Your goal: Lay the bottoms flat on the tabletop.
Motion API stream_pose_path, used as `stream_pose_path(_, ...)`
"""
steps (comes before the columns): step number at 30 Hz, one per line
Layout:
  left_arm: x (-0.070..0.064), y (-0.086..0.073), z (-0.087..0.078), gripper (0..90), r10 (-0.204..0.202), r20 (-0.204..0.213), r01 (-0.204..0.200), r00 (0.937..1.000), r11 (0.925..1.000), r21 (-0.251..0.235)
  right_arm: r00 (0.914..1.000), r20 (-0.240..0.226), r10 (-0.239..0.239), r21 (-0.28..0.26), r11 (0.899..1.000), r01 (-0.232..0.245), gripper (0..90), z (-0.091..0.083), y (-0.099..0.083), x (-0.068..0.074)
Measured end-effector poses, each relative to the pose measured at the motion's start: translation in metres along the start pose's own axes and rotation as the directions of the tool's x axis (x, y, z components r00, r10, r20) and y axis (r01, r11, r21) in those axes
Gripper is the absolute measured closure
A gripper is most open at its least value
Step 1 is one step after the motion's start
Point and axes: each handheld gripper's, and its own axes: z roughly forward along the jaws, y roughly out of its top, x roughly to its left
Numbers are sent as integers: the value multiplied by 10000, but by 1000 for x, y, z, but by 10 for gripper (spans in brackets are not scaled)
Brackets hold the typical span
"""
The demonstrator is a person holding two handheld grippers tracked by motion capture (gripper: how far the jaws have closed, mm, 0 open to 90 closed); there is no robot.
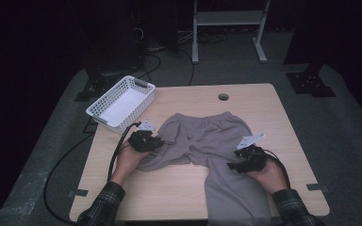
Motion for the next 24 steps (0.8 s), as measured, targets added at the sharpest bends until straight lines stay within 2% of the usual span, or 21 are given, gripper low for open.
stream_pose_path(6,-6,9,-25,811,20,376,4,9993,9979,-646,10000,6,-21,10,10000,21,366,0,0,0)
stream_pose_path(9,-12,13,-35,818,126,795,-64,9968,9969,-779,10000,17,-17,27,10000,17,366,0,0,0)
stream_pose_path(13,-27,12,-41,818,572,1164,-512,9916,9972,-540,10000,26,11,38,10000,-11,366,-1,0,0)
stream_pose_path(15,-30,11,-41,819,646,1239,-595,9902,9972,-451,10000,17,4,43,10000,-4,366,-1,-1,0)
stream_pose_path(16,-39,7,-41,818,890,1445,-871,9855,9960,-192,10000,12,11,52,10000,-11,366,-1,-1,-1)
stream_pose_path(18,-46,4,-41,818,1037,1547,-1050,9825,9945,2,10000,22,7,57,10000,-8,366,-1,-1,-1)
stream_pose_path(24,-70,-8,-41,817,1342,2129,-1467,9678,9882,438,10000,24,10,67,10000,-10,365,-2,-1,-1)
